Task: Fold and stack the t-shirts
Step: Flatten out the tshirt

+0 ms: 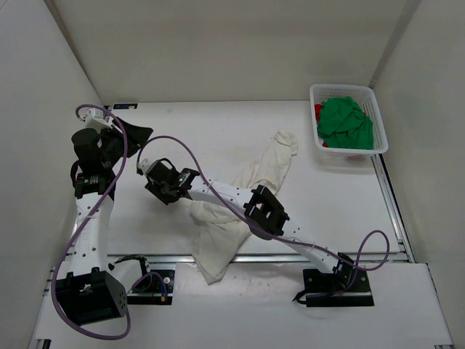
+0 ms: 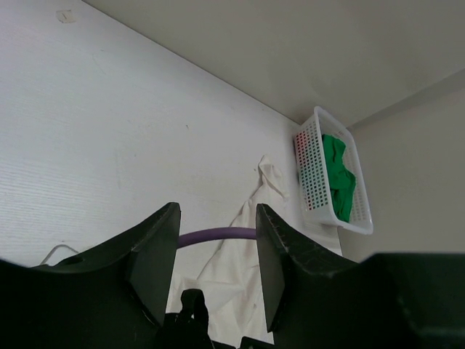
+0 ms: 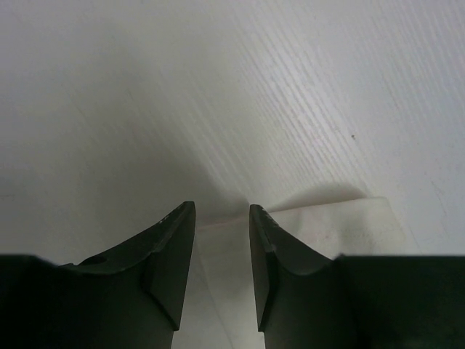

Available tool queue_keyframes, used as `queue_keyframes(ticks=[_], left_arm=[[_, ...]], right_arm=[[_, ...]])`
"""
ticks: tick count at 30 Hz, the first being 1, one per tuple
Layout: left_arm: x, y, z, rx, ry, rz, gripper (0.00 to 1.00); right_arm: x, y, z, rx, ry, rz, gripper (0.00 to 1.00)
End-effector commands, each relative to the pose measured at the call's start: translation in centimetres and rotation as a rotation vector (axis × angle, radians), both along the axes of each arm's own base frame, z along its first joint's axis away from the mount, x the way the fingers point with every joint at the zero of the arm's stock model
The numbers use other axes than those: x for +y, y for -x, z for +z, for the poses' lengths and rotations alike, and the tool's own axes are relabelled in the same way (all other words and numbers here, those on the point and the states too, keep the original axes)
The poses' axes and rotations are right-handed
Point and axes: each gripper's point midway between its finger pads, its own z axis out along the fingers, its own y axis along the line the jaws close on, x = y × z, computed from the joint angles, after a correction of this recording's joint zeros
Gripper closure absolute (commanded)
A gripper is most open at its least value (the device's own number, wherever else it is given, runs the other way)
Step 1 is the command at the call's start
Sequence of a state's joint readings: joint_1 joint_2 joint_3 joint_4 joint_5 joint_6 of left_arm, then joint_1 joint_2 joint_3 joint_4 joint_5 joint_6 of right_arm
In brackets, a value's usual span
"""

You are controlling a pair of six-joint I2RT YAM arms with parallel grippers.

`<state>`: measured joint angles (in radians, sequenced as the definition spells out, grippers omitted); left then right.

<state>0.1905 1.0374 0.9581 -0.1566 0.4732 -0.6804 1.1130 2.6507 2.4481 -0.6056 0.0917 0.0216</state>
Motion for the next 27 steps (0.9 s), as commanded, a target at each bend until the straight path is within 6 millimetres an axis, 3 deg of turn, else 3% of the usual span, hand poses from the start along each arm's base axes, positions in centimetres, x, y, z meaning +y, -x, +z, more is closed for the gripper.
queue_keyframes(ticks=[1, 2, 5, 6, 7, 9, 13, 15, 18, 19, 20, 22, 24, 25, 26, 27], left_arm=[[-0.3, 0.0, 2.3, -0.059, -0.013, -0.02, 0.44], [-0.5, 0.0, 2.3, -0.058, -0.013, -0.025, 0.44], [-0.4, -0.1, 2.4, -0.06, -0.018, -0.021, 0.44], [-0.4, -0.1, 2.4, -0.06, -0.017, -0.022, 0.43], [-0.4, -0.1, 2.2, -0.056, -0.013, -0.023, 0.44], [-0.5, 0.1, 1.9, -0.053, -0.013, -0.022, 0.44], [-0.4, 0.0, 1.7, -0.057, -0.006, -0.02, 0.44], [-0.4, 0.0, 1.8, -0.06, -0.001, -0.02, 0.44], [-0.3, -0.1, 1.5, -0.056, -0.004, -0.016, 0.44], [-0.4, -0.1, 1.3, -0.049, -0.002, -0.022, 0.44], [-0.1, -0.1, 1.4, -0.053, -0.005, -0.008, 0.44], [-0.3, -0.1, 0.8, -0.042, -0.006, -0.013, 0.44], [-0.3, -0.2, 0.6, -0.045, -0.004, -0.019, 0.44], [-0.4, -0.3, 0.5, -0.04, -0.001, -0.022, 0.44], [-0.4, -0.4, 0.4, -0.041, 0.0, -0.022, 0.44], [-0.3, -0.2, 0.2, -0.035, 0.0, -0.019, 0.44]], right_arm=[[0.5, 0.1, 6.1, -0.054, -0.069, 0.009, 0.65], [0.4, 0.3, 6.8, -0.052, -0.076, 0.014, 0.66], [-1.0, 2.0, 4.4, 0.0, -0.017, 0.02, 0.66], [-1.0, 2.1, 4.9, -0.013, -0.033, 0.018, 0.66], [-1.5, 2.6, 3.2, -0.006, -0.021, 0.015, 0.67], [-2.3, 3.4, 2.6, 0.012, -0.05, 0.018, 0.66], [-3.3, 2.4, 2.3, 0.057, -0.064, 0.001, 0.65], [-3.2, 2.4, 1.0, 0.072, -0.033, 0.008, 0.65], [-1.3, 3.0, 1.5, 0.033, -0.02, 0.047, 0.65], [-1.3, 2.9, 0.5, 0.039, 0.0, 0.048, 0.65], [-0.6, 2.9, 1.2, 0.029, -0.012, 0.053, 0.65], [-0.1, 2.4, 0.4, 0.012, 0.01, 0.04, 0.64], [0.7, 1.3, 1.9, -0.011, -0.018, 0.024, 0.64], [0.4, 1.3, 0.5, 0.003, 0.014, 0.03, 0.65], [0.1, 0.4, 1.0, 0.013, 0.015, 0.011, 0.64], [0.2, 0.5, 0.1, 0.024, 0.022, 0.011, 0.64]])
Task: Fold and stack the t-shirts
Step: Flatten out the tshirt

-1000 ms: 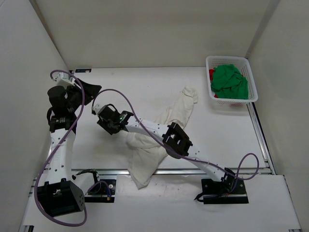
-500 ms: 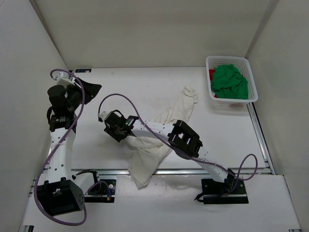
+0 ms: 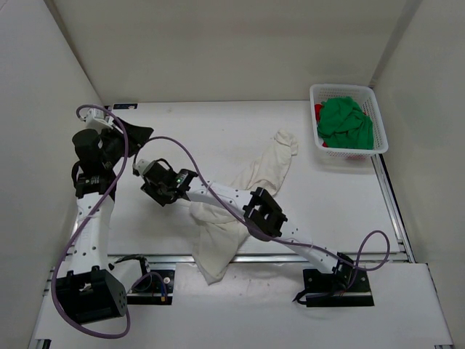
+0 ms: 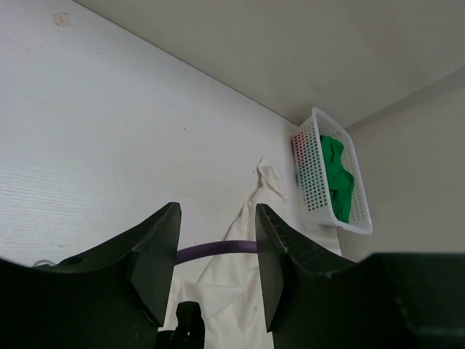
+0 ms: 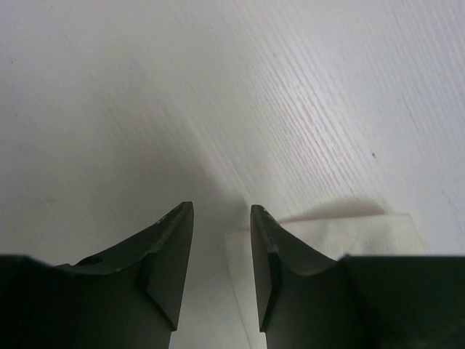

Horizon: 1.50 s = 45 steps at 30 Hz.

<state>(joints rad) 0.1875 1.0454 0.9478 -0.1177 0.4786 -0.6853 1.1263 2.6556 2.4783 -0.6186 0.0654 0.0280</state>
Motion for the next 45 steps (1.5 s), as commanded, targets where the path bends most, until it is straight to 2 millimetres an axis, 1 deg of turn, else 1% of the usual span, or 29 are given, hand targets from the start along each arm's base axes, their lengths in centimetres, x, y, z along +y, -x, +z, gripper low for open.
queue_keyframes(ticks=[1, 2, 3, 4, 5, 7, 8, 9, 10, 13, 18, 19, 22, 23, 24, 25, 27, 28, 29, 33, 35, 37, 38, 39, 40, 41, 43, 44, 45], left_arm=[[-0.2, 0.0, 0.2, -0.022, -0.001, -0.015, 0.44], [-0.1, -0.1, 0.2, -0.019, -0.002, -0.009, 0.44], [0.1, -0.1, 0.3, -0.025, -0.004, -0.004, 0.44], [-0.1, -0.2, 0.2, -0.025, -0.003, -0.009, 0.44], [-0.2, -0.1, 0.0, -0.019, 0.003, -0.013, 0.44], [-0.2, -0.1, -0.1, -0.017, 0.004, -0.01, 0.44], [0.0, -0.1, 0.0, -0.017, 0.006, -0.005, 0.44], [-0.1, -0.2, 0.0, -0.016, -0.001, -0.009, 0.44], [-0.1, 0.0, 0.3, -0.02, 0.0, -0.012, 0.44], [0.0, -0.1, 0.5, -0.028, -0.003, -0.008, 0.44], [0.0, -0.1, 0.4, -0.027, 0.001, -0.007, 0.44], [-0.2, -0.1, 0.4, -0.03, 0.002, -0.016, 0.44], [0.2, 0.0, -0.2, -0.018, -0.004, -0.002, 0.44], [0.3, 0.1, 0.2, -0.026, -0.006, 0.002, 0.44], [0.0, 0.1, 0.1, -0.022, -0.012, -0.008, 0.45], [0.3, 0.1, 0.3, -0.031, -0.016, 0.007, 0.44], [0.1, 0.2, -0.1, -0.016, -0.014, 0.001, 0.45], [0.5, 0.2, -0.3, -0.016, -0.013, 0.01, 0.44], [0.3, 0.1, 0.1, -0.025, -0.014, 0.009, 0.44], [0.4, 0.0, -0.3, -0.017, -0.015, 0.013, 0.44], [0.5, 0.1, -0.5, -0.014, -0.013, 0.013, 0.44], [0.7, 0.1, -0.4, -0.019, -0.013, 0.021, 0.44], [0.6, 0.1, -0.5, -0.018, -0.012, 0.018, 0.44], [1.0, 0.1, -0.4, -0.02, -0.016, 0.03, 0.44], [1.1, 0.1, -0.3, -0.021, -0.014, 0.038, 0.44], [1.2, 0.0, -0.1, -0.024, -0.018, 0.039, 0.44], [1.3, -0.1, 0.3, -0.031, -0.021, 0.042, 0.44], [1.5, -0.2, 0.3, -0.027, -0.019, 0.05, 0.44], [1.3, -0.1, 1.1, -0.047, -0.022, 0.041, 0.44]], right_arm=[[-1.0, -0.8, -0.7, 0.021, 0.054, -0.034, 0.65], [-0.9, -0.6, -0.5, 0.014, 0.054, -0.032, 0.65], [-1.0, -0.1, -1.2, 0.019, 0.072, -0.024, 0.65], [-1.1, -0.4, -0.8, 0.006, 0.075, -0.034, 0.65], [-0.7, -0.4, -0.2, -0.02, 0.066, -0.031, 0.65], [-0.5, -0.1, 0.5, -0.041, 0.066, -0.03, 0.65], [-0.6, -0.1, 0.4, -0.046, 0.072, -0.03, 0.65], [-0.6, -0.3, 1.8, -0.053, 0.051, -0.043, 0.65], [-0.5, -0.4, 2.2, -0.049, 0.04, -0.045, 0.65], [-1.2, -0.9, 2.6, -0.034, 0.042, -0.065, 0.65], [-0.9, 0.2, 3.2, -0.022, 0.039, -0.048, 0.65], [-0.9, 0.1, 2.9, -0.012, 0.037, -0.052, 0.65], [-1.2, 0.3, 1.5, 0.013, 0.061, -0.058, 0.65], [-1.4, 0.1, 0.8, 0.027, 0.067, -0.066, 0.66], [-1.3, 0.4, 0.6, 0.036, 0.068, -0.06, 0.66], [-1.5, 0.3, 0.1, 0.045, 0.075, -0.064, 0.66], [-1.4, 0.3, -0.3, 0.046, 0.078, -0.067, 0.68], [-1.6, 0.3, -0.6, 0.054, 0.086, -0.068, 0.68], [-1.7, 0.2, -1.0, 0.06, 0.086, -0.075, 0.69], [-1.7, 0.2, -1.9, 0.088, 0.088, -0.076, 0.7], [-2.1, 0.0, -2.9, 0.102, 0.101, -0.08, 0.71], [-2.1, 0.0, -2.9, 0.109, 0.101, -0.082, 0.72], [-2.1, -0.3, -2.8, 0.101, 0.098, -0.085, 0.76], [-2.2, 0.1, -3.4, 0.118, 0.108, -0.086, 0.84], [-2.2, -0.2, -2.9, 0.113, 0.099, -0.09, 0.86], [-2.2, -0.4, -2.3, 0.102, 0.094, -0.095, 0.94], [-2.5, -0.6, -2.1, 0.1, 0.098, -0.104, 0.98], [-2.5, -1.0, -1.3, 0.089, 0.089, -0.113, 1.0], [-3.0, -1.3, -0.6, 0.086, 0.093, -0.123, 1.0]])
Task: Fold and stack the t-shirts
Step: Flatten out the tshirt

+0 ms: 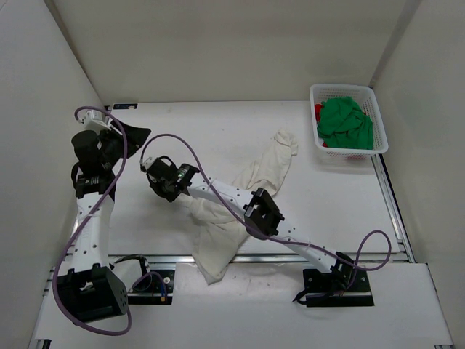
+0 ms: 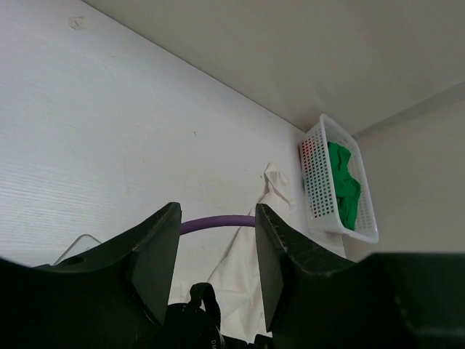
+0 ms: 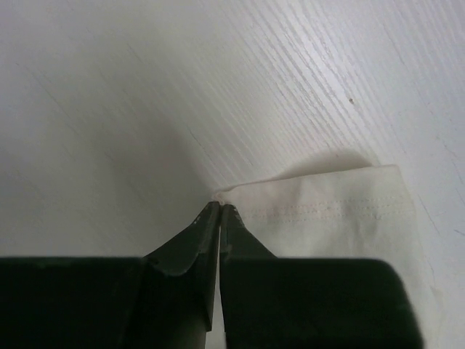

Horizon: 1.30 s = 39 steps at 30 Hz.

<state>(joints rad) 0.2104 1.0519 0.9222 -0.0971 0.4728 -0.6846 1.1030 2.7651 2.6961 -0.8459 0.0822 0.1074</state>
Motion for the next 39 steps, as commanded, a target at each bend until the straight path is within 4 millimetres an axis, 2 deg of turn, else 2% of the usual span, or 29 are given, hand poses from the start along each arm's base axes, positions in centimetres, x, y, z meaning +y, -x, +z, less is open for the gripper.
queue_keyframes(ticks=[1, 2, 4, 5, 7, 8, 10, 12, 13, 14, 16, 17, 19, 20, 21, 22, 23, 24, 25, 26, 27, 28, 30, 31, 32, 34, 36, 38, 39], left_arm=[[0.6, -0.1, 2.3, -0.056, -0.018, 0.024, 0.44], [0.6, 0.0, 2.2, -0.054, -0.015, 0.021, 0.44], [0.5, -0.1, 4.1, -0.085, -0.022, 0.02, 0.44], [0.7, -0.2, 4.2, -0.081, -0.022, 0.023, 0.44], [0.7, -0.3, 6.1, -0.108, -0.025, 0.026, 0.44], [0.2, 0.0, 6.7, -0.121, -0.022, 0.01, 0.44], [-0.1, 0.3, 7.7, -0.137, -0.004, 0.001, 0.44], [-0.4, 0.9, 8.7, -0.166, 0.003, -0.012, 0.44], [-0.5, 1.0, 8.7, -0.169, 0.001, -0.017, 0.44], [-0.6, 1.3, 8.9, -0.171, -0.003, -0.014, 0.45], [-1.1, 1.7, 8.9, -0.178, -0.007, -0.022, 0.45], [-1.9, 1.6, 8.6, -0.173, -0.008, -0.042, 0.46], [-2.8, 1.7, 6.3, -0.133, -0.009, -0.047, 0.45], [-3.9, 1.8, 5.3, -0.116, -0.019, -0.074, 0.45], [-5.1, 2.0, 3.6, -0.082, -0.027, -0.093, 0.45], [-5.1, 1.9, 1.7, -0.048, -0.046, -0.085, 0.45], [-7.2, 2.4, -0.4, -0.01, -0.07, -0.132, 0.45], [-8.0, 2.4, -2.1, 0.028, -0.087, -0.13, 0.46], [-10.3, 3.3, -3.9, 0.056, -0.118, -0.195, 0.45], [-12.2, 4.0, -6.2, 0.099, -0.151, -0.227, 0.45], [-14.2, 4.9, -7.7, 0.127, -0.172, -0.277, 0.44], [-14.7, 5.4, -9.5, 0.161, -0.189, -0.292, 0.43], [-16.7, 7.3, -13.8, 0.255, -0.231, -0.365, 0.42], [-17.3, 7.6, -14.2, 0.254, -0.24, -0.385, 0.42], [-17.3, 8.1, -15.5, 0.281, -0.254, -0.392, 0.42], [-16.4, 9.2, -17.8, 0.331, -0.301, -0.375, 0.42], [-15.9, 9.4, -18.2, 0.338, -0.295, -0.361, 0.41], [-15.9, 10.0, -18.9, 0.357, -0.304, -0.373, 0.39], [-15.9, 10.2, -19.0, 0.359, -0.322, -0.38, 0.39]], right_arm=[[-0.7, -1.0, 2.2, -0.012, -0.013, -0.033, 1.0], [-1.0, -0.9, 2.8, -0.005, -0.012, -0.037, 1.0], [-1.6, -1.3, 5.3, -0.015, -0.032, -0.038, 1.0], [-2.2, -1.8, 6.1, -0.015, -0.036, -0.052, 1.0], [-3.8, -2.6, 9.6, -0.033, -0.056, -0.088, 0.99], [-5.0, -3.6, 10.6, -0.044, -0.053, -0.109, 1.0], [-7.5, -4.6, 14.4, -0.062, -0.073, -0.154, 1.0], [-10.6, -6.4, 15.7, -0.073, -0.052, -0.215, 1.0], [-11.5, -6.7, 17.5, -0.102, -0.064, -0.235, 1.0], [-13.4, -7.8, 17.4, -0.118, -0.031, -0.279, 1.0], [-17.1, -9.9, 21.2, -0.169, -0.063, -0.357, 1.0], [-18.1, -10.4, 22.2, -0.171, -0.081, -0.371, 1.0], [-22.9, -12.2, 27.4, -0.231, -0.162, -0.452, 1.0], [-23.6, -12.2, 28.3, -0.248, -0.173, -0.465, 0.99], [-26.0, -12.5, 30.7, -0.281, -0.208, -0.497, 1.0], [-27.4, -11.9, 33.2, -0.315, -0.251, -0.513, 1.0], [-29.4, -11.8, 34.6, -0.349, -0.262, -0.539, 1.0], [-30.4, -11.7, 33.8, -0.345, -0.246, -0.547, 1.0], [-31.5, -10.9, 36.0, -0.389, -0.292, -0.556, 1.0], [-33.1, -10.4, 36.4, -0.406, -0.309, -0.583, 1.0], [-33.9, -10.4, 35.3, -0.399, -0.302, -0.6, 1.0], [-35.3, -9.2, 36.8, -0.426, -0.338, -0.612, 1.0], [-39.0, -7.6, 35.2, -0.424, -0.334, -0.688, 0.99], [-39.8, -7.2, 35.0, -0.428, -0.332, -0.702, 1.0], [-41.2, -5.6, 36.7, -0.469, -0.38, -0.714, 1.0], [-44.9, -2.4, 35.4, -0.483, -0.388, -0.771, 1.0], [-46.1, -1.3, 34.5, -0.485, -0.377, -0.783, 1.0], [-47.6, 0.0, 31.9, -0.454, -0.358, -0.801, 1.0], [-48.5, 0.8, 31.9, -0.47, -0.354, -0.816, 1.0]])
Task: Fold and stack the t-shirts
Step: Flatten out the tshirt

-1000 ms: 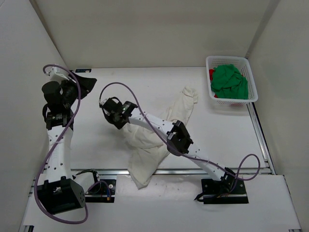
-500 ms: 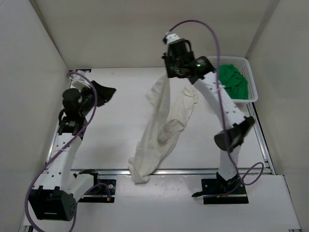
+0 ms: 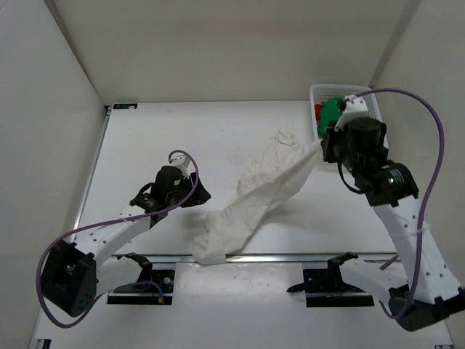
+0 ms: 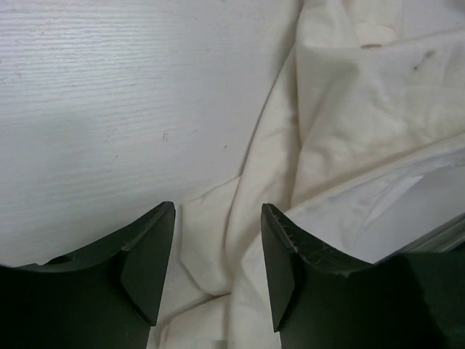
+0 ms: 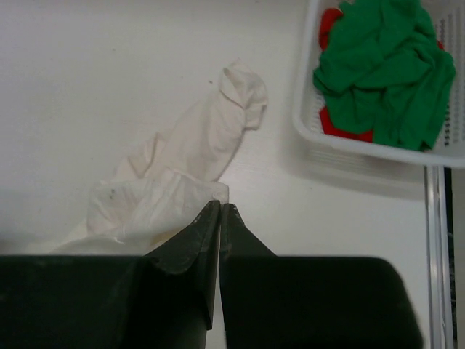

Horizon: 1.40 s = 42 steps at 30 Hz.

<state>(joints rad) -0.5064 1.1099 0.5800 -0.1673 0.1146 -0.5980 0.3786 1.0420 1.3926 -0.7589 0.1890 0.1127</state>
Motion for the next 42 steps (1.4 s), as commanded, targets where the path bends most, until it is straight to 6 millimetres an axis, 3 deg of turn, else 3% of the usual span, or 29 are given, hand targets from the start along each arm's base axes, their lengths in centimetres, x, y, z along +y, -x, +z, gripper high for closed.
queue_keyframes(ticks=[1, 3, 8, 12, 15, 17, 20, 22, 25, 27, 29, 30, 31, 33, 35, 36, 39, 42], left_arm=[[0.4, 0.5, -0.2, -0.029, -0.074, -0.007, 0.38], [0.4, 1.8, -2.3, 0.027, -0.157, -0.041, 0.37], [1.0, 4.7, -5.9, 0.124, -0.237, -0.09, 0.36], [1.8, 5.0, -7.3, 0.144, -0.263, -0.062, 0.36], [0.6, 5.0, -8.0, 0.158, -0.254, -0.091, 0.36], [-0.2, 4.7, -8.4, 0.162, -0.27, -0.107, 0.43], [-2.4, 4.6, -8.8, 0.178, -0.213, -0.154, 0.71], [-2.7, 4.1, -8.8, 0.175, -0.206, -0.142, 0.83], [-2.2, 1.1, -6.8, 0.127, -0.199, -0.079, 1.0], [-1.6, -2.2, -3.8, 0.058, -0.165, -0.019, 1.0], [-0.6, -5.3, -2.1, 0.027, -0.147, 0.038, 1.0], [0.0, -7.7, -0.3, -0.009, -0.133, 0.082, 1.0], [1.0, -8.8, -0.8, 0.016, -0.154, 0.114, 1.0], [0.5, -11.5, 0.9, -0.011, -0.121, 0.122, 1.0], [0.0, -12.7, 0.0, 0.038, -0.119, 0.108, 1.0], [-0.7, -13.4, 1.1, 0.024, -0.107, 0.075, 1.0], [-0.4, -12.2, 0.9, 0.011, -0.208, 0.066, 1.0], [2.0, -14.4, 4.1, -0.062, -0.131, 0.172, 1.0]], right_arm=[[-2.1, 1.2, -0.4, -0.046, -0.025, -0.05, 1.0], [-3.9, 1.4, -1.6, -0.028, 0.003, -0.096, 1.0], [-4.8, 2.2, -0.5, -0.068, 0.021, -0.153, 1.0], [-5.3, 2.6, -0.4, -0.076, -0.013, -0.153, 1.0], [-4.9, 3.0, -1.2, -0.068, -0.031, -0.122, 0.99], [-4.1, 3.1, -1.5, -0.066, -0.042, -0.086, 1.0], [-3.3, 3.2, -1.4, -0.084, -0.068, -0.063, 1.0], [-2.9, 3.0, -2.0, -0.076, -0.069, -0.05, 1.0], [-2.0, 2.8, -3.0, -0.057, -0.097, -0.017, 1.0], [-1.8, 2.3, -2.9, -0.062, -0.108, -0.016, 1.0], [-1.3, 2.1, -2.6, -0.072, -0.121, 0.0, 1.0], [-0.9, 1.8, -2.6, -0.072, -0.13, 0.016, 1.0], [-0.7, 1.7, -1.8, -0.094, -0.144, 0.021, 1.0], [-0.2, 1.1, -2.0, -0.095, -0.163, 0.038, 1.0], [0.4, 0.8, -1.8, -0.086, -0.176, 0.048, 1.0], [0.7, 0.6, -2.1, -0.075, -0.172, 0.058, 1.0], [0.8, 0.7, -2.3, -0.076, -0.154, 0.046, 1.0], [0.8, 0.0, -2.1, -0.09, -0.169, 0.058, 1.0]])
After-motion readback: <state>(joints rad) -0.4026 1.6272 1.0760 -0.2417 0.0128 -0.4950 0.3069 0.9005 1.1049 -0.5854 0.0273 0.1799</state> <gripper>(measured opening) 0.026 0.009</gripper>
